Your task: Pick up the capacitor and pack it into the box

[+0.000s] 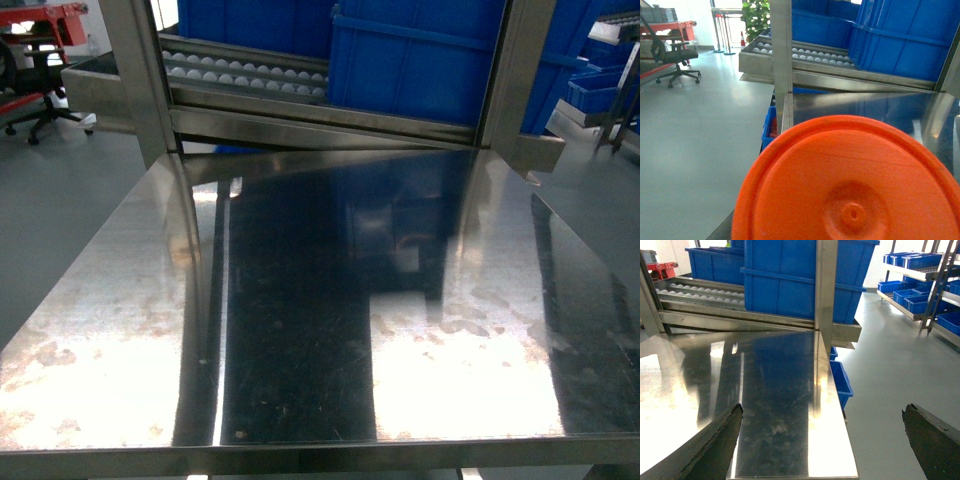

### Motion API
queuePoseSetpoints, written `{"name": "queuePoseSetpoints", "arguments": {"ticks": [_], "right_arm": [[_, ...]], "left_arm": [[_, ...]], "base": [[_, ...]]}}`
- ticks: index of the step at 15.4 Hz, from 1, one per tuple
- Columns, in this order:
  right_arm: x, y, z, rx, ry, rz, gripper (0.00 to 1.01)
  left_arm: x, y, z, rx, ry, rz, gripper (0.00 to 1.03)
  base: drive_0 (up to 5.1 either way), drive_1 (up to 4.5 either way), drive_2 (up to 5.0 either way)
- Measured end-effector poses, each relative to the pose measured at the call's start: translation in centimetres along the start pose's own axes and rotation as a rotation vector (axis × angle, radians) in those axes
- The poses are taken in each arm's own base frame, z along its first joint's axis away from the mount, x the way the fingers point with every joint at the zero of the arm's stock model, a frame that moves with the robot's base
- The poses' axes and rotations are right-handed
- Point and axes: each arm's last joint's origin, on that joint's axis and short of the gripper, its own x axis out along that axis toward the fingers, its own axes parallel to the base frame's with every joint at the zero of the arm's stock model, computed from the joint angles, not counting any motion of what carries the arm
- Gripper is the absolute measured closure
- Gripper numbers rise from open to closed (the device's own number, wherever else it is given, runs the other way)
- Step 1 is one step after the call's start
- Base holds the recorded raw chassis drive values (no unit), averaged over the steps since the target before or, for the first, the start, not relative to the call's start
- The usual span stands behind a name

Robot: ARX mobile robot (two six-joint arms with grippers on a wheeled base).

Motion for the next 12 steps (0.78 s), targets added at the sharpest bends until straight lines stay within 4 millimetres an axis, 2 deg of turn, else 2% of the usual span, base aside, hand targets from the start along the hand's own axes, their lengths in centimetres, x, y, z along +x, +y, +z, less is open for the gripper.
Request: {"name": "queuePoseSetpoints", "arguments": {"ticks": [12], "right_arm": [[0.0,0.0,0.0,0.0,0.0,0.0,0.03]], "left_arm": [[0.0,0.0,0.0,0.0,0.0,0.0,0.59]], "base": [[0.0,0.0,0.0]]}}
